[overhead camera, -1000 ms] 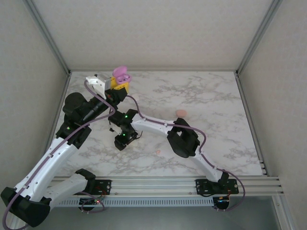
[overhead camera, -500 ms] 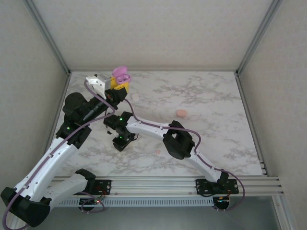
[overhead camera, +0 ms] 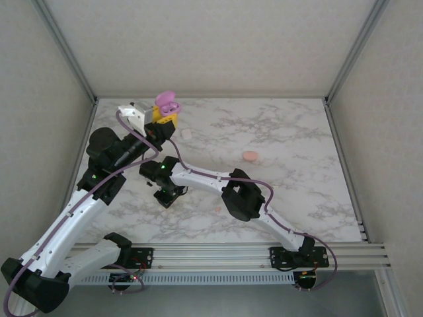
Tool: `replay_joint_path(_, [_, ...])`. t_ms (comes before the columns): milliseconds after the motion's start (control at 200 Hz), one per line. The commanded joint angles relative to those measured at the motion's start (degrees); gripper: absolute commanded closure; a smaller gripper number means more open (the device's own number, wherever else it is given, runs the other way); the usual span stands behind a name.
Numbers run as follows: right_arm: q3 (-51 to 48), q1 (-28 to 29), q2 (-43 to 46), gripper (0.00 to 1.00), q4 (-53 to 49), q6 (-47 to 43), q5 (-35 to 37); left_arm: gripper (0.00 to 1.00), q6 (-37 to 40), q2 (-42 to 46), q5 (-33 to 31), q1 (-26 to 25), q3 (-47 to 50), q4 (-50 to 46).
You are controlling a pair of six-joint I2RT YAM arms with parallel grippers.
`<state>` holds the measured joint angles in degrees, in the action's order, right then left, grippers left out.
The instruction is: Insert wireless bluetooth earbuds into charging case
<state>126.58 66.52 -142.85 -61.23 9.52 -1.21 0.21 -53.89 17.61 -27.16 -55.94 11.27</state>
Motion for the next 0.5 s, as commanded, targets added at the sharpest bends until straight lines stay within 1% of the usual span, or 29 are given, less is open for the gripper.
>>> replay_joint_path(0, [-2.8,0.7,1.8,0.65,-2.1,2.0,3.4,0.70,0.7,0.3,-0.5,0.4,-1.0,0.6])
replay_joint_path(105, [-5.5,0.4,4.3,0.65,-1.1,3.5,5.2,0.70,0.7,0.3,-0.6,0.5,-1.1,0.6])
replay_joint_path(250, [-12.1,-1.1,9.5,0.67,2.8,6.5,6.5,0.70,0.6,-0.2,-0.4,0.5,-1.4,0.6])
replay_joint_path(425, [-22.9,-4.3,16.5,0.67,7.6,11.3,7.2,0.70,0.5,-0.7,-0.2,0.4,-1.6,0.7])
replay_joint_path(496, [-29.0,-6.5,19.9,0.67,10.2,14.0,7.3,0.70,0.4,-0.9,-0.2,0.4,-1.6,0.8])
